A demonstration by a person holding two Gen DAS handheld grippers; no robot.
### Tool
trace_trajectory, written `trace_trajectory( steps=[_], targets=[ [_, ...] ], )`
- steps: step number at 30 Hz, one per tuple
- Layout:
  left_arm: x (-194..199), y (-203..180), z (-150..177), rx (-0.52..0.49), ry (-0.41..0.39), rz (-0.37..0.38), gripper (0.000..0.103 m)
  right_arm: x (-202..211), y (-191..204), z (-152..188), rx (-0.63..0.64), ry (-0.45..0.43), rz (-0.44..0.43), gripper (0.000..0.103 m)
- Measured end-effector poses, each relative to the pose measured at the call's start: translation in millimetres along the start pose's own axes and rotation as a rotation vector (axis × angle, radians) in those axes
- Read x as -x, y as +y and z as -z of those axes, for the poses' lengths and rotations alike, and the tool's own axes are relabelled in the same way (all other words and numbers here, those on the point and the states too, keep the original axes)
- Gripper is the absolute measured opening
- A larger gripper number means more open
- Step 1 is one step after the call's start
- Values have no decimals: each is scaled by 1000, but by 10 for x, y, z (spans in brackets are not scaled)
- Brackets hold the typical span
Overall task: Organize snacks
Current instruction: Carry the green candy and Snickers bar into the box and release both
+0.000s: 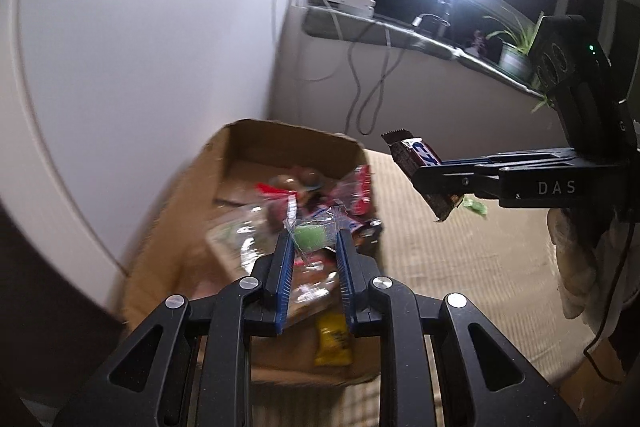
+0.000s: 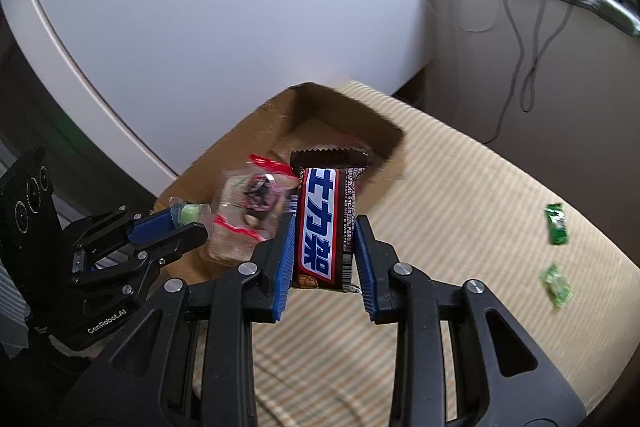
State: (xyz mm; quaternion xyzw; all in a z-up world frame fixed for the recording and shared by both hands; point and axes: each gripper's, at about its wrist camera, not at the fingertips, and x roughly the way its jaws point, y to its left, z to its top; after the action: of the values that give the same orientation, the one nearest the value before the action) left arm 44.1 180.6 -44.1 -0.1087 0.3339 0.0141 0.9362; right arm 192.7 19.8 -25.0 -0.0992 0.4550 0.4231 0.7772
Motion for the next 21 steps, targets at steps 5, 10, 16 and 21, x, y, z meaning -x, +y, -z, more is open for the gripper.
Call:
trace_trajectory(
  steps=[5, 10, 16, 21],
  targets=[
    [69, 172, 60, 26, -2, -32, 20, -146, 200, -4, 31, 22, -27, 30],
    [74, 242, 72, 42, -2, -47, 20, -265, 386, 1, 61, 39, -40, 30],
    [88, 288, 54, 57, -13, -64, 24, -277, 403, -19, 59, 39, -58, 30],
    [123, 289, 57, 56, -20, -78, 45, -220, 337, -50, 35, 17, -60, 53]
  ],
)
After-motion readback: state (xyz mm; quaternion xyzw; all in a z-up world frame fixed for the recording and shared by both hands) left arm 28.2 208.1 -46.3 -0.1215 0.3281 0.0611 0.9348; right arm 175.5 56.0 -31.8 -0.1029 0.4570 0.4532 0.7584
